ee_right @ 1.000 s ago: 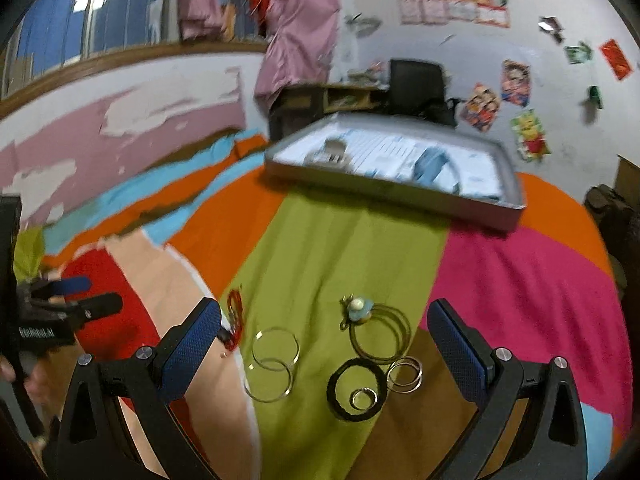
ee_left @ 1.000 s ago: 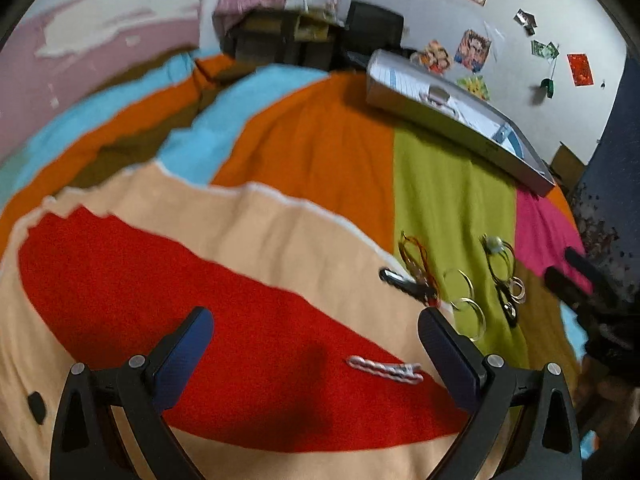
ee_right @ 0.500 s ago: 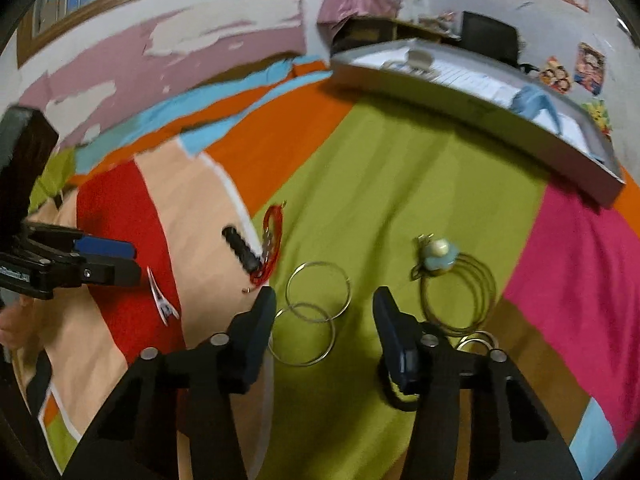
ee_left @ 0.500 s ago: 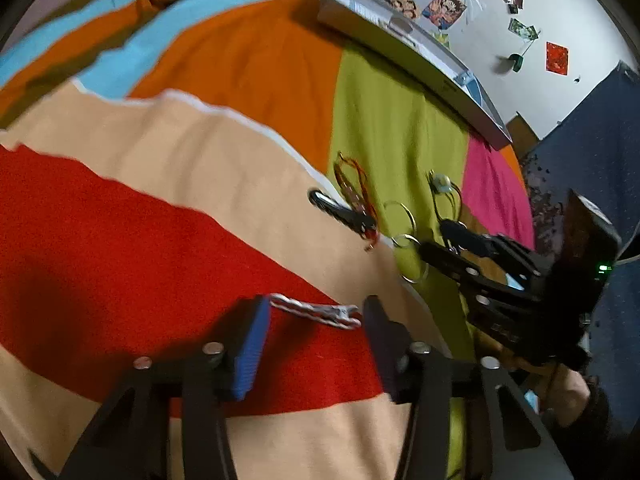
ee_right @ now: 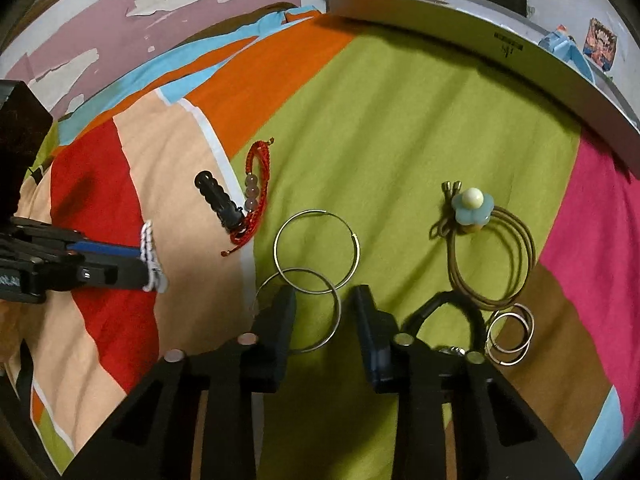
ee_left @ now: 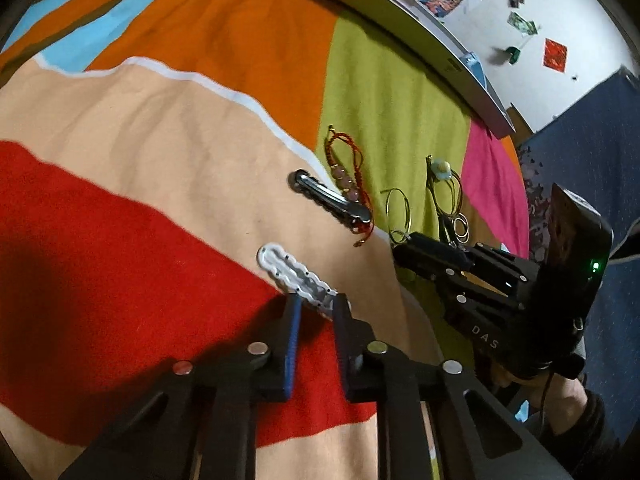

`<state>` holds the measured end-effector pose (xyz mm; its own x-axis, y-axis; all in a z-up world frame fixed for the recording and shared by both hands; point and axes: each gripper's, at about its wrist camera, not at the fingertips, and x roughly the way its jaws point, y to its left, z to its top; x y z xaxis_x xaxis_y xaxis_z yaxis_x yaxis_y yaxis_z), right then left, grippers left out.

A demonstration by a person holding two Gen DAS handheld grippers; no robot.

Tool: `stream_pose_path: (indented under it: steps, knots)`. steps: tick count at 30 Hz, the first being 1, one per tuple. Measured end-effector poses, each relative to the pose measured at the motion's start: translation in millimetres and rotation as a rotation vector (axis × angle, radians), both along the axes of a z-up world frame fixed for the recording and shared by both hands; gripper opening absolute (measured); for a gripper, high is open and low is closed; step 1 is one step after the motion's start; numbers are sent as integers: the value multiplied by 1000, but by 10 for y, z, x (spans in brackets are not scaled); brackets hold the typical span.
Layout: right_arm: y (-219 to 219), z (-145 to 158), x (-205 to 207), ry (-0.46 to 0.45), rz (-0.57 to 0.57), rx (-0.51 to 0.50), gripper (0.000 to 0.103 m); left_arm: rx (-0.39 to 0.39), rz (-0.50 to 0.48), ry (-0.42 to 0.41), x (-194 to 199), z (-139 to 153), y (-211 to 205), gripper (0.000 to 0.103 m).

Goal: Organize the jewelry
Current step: 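Grasp the silver hair barrette with the left tool while the right tool grasps a silver hoop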

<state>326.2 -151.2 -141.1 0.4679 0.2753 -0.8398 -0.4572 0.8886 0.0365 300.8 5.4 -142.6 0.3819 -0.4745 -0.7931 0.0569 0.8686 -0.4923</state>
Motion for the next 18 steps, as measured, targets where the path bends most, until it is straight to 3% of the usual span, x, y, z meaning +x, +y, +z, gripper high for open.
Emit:
stream_pose_path:
  steps: [5,11,18]
  knots:
    - [4,-54,8,33,-6,24,5,-14,4,-9,83,-23,17,12]
    - [-36,-72,14,52,-20,54,4,-85,37,30,148,-71,104,13]
    - [-77,-75,23,58,-24,65,4,-135,58,51,221,-81,103,26]
